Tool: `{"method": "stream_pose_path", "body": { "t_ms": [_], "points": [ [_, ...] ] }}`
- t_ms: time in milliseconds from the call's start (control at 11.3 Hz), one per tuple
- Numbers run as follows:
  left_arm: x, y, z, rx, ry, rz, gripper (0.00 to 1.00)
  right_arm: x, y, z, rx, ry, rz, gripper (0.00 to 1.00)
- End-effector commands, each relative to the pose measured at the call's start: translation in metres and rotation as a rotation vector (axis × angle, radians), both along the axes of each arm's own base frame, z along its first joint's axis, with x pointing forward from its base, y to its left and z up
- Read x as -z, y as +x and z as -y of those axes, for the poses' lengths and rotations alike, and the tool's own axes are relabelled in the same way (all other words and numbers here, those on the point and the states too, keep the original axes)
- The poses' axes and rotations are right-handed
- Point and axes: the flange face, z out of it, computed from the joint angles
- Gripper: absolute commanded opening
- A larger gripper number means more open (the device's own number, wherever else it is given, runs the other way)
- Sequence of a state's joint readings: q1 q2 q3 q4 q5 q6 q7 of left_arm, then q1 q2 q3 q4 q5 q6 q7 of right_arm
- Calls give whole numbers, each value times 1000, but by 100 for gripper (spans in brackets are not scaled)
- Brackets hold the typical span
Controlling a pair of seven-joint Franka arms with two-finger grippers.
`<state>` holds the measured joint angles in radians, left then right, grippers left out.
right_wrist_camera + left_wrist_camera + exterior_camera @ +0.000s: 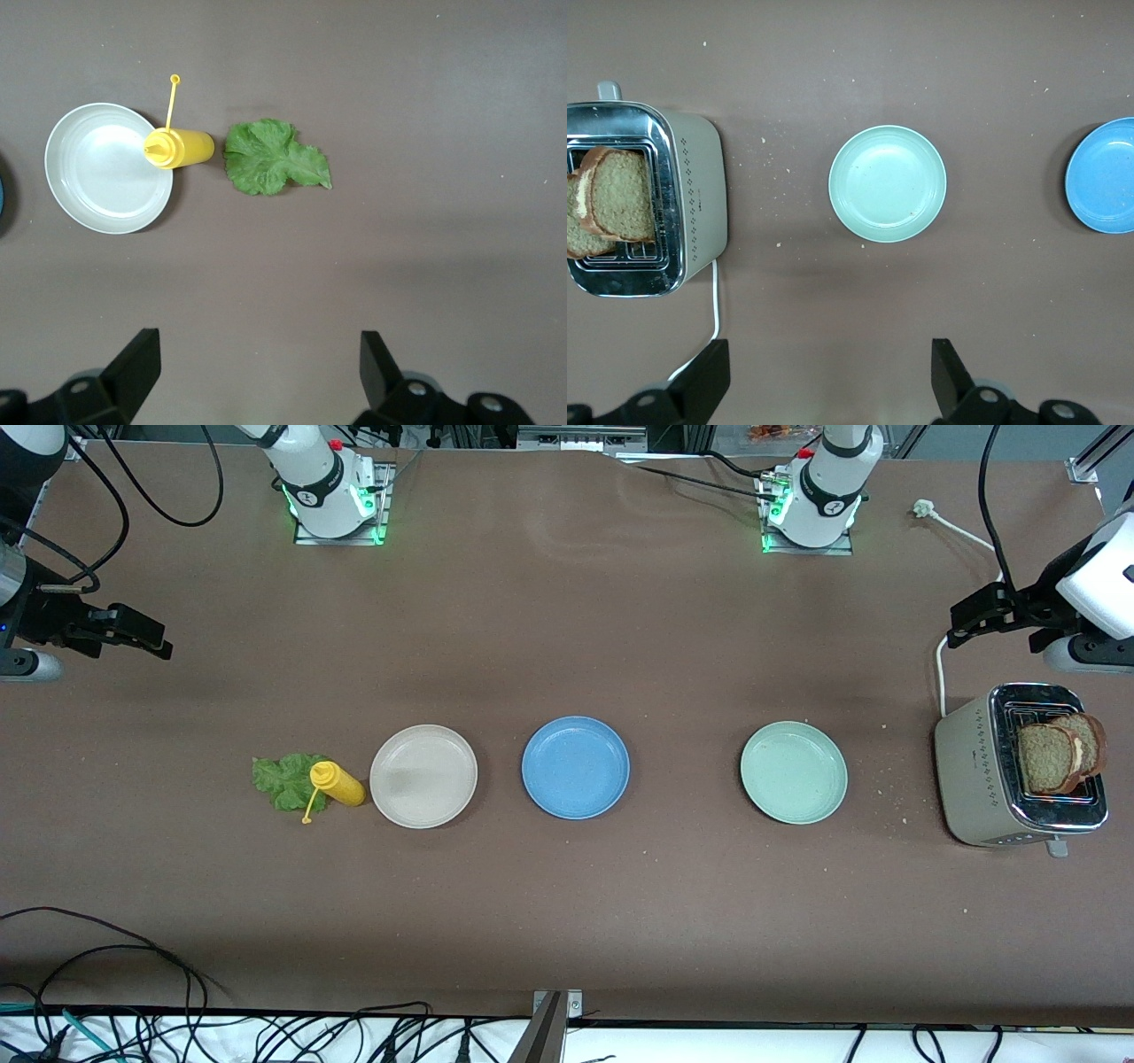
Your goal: Make sandwich in blue plate with both arms
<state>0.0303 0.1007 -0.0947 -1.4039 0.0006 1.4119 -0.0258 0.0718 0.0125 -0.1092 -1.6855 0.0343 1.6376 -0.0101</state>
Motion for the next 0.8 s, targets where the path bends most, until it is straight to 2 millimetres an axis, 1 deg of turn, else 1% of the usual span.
{"method": "stream_pose_path", "body": {
  "t_ms": [0,266,709],
  "points": [
    [-3,-2,-4,17,13,-3,100,-12,0,-6,-9,18,7,100],
    [-3,-2,-4,17,13,-3,100,-16,1,-8,-14,16,18,100],
    [-3,-2,-4,18,13,-3,100,-15,2,-10,-20,0,16,100]
  ]
}}
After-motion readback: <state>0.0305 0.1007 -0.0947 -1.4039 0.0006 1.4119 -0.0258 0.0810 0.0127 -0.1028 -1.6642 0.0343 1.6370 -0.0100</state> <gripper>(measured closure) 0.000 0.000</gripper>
